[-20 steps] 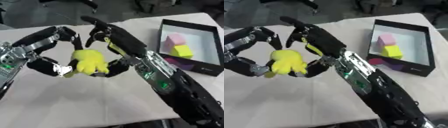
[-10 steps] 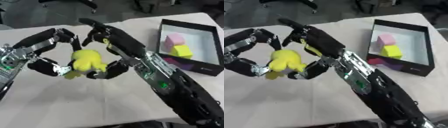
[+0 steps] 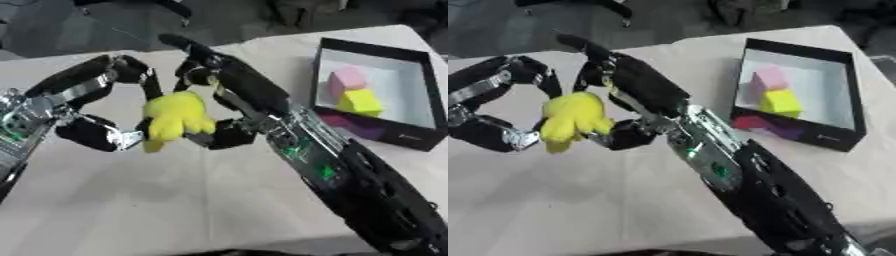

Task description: Pick up the objects with one hand, pass them to the other hand, and then place them into the box on the other side of the table.

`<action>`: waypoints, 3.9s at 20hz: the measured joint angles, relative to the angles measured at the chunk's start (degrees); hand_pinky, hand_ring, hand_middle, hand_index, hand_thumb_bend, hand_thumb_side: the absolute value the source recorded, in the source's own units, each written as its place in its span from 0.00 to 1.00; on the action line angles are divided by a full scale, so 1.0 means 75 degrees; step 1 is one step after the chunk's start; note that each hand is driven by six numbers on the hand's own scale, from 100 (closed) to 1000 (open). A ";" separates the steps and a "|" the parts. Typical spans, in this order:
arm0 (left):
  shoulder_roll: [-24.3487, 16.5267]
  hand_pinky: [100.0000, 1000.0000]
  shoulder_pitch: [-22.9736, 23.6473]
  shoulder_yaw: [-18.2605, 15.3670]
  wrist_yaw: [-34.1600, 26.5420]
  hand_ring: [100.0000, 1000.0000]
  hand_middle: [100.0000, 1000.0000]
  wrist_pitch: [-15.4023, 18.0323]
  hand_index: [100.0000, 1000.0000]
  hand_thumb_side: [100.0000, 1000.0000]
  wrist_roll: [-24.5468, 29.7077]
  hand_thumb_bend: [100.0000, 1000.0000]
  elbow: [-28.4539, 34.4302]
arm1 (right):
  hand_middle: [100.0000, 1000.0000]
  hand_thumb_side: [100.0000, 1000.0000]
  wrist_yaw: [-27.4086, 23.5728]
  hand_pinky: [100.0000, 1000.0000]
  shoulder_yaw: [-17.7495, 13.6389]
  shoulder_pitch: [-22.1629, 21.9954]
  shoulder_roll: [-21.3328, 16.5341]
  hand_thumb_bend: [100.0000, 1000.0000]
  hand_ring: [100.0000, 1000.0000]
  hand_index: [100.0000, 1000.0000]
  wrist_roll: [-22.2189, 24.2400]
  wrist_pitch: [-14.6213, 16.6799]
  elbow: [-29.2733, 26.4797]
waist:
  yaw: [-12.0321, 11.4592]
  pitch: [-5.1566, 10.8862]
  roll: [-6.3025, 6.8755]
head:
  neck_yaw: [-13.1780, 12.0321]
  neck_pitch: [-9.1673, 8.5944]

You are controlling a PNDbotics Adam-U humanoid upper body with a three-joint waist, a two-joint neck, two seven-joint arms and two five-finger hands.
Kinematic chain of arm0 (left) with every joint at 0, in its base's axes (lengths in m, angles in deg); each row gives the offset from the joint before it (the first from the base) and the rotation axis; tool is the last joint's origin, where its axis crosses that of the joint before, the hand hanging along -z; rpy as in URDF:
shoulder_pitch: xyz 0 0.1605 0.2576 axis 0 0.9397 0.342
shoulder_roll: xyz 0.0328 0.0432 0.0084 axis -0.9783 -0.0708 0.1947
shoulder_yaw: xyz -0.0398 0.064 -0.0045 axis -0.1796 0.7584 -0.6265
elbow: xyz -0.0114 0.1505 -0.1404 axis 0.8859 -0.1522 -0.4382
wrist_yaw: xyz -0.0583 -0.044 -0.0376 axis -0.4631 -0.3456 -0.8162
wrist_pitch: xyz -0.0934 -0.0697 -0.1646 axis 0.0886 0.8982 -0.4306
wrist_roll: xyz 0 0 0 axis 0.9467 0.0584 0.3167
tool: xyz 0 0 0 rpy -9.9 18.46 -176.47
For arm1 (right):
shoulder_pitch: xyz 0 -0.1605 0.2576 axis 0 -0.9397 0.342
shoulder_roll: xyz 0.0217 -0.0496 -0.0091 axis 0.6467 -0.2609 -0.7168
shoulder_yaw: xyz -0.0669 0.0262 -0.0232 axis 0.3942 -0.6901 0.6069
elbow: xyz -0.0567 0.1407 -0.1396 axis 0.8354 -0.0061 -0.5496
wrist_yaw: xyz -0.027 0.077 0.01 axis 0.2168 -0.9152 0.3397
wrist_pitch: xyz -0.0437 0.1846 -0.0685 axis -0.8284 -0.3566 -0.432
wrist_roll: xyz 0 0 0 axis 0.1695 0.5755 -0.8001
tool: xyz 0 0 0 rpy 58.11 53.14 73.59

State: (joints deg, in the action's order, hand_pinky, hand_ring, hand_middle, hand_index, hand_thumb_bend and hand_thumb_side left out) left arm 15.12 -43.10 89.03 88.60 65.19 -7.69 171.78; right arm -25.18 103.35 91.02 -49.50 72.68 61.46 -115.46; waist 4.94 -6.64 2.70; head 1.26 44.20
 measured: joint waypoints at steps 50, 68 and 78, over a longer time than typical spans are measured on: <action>0.0670 0.66 0.3155 -0.5231 -0.0279 0.57 0.57 -0.1584 0.77 0.53 -0.3901 0.48 -0.0136 | 1.00 0.30 0.0523 0.84 -0.4729 0.0552 -0.2191 0.84 0.75 0.89 -0.4302 -0.3691 0.7185 | -0.0723 0.0032 -0.0087 | 0.2011 0.0007; 0.1359 0.65 0.2951 -0.5416 -0.0278 0.57 0.56 -0.1985 0.75 0.52 -0.3876 0.45 -0.0268 | 1.00 0.33 0.1546 0.83 -0.4485 -0.1282 -0.2534 0.64 0.76 0.88 -0.3991 -0.3545 0.1310 | -0.0608 0.0098 -0.0168 | 0.0550 0.0007; 0.1736 0.66 0.2438 -0.5228 -0.0426 0.57 0.55 -0.1915 0.75 0.52 -0.3721 0.45 -0.0327 | 1.00 0.29 0.1269 0.80 -0.3715 -0.2711 -0.1505 0.63 0.75 0.85 -0.2636 -0.2062 -0.1506 | -0.0499 0.0100 -0.0236 | -0.0338 0.0007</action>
State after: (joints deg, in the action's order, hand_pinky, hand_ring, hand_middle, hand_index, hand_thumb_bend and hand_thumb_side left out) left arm 28.15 -24.82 49.82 85.40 50.83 -35.60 169.32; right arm -15.67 75.48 70.69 -60.79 52.91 46.00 -126.76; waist 1.20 -5.89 0.93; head -1.27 44.26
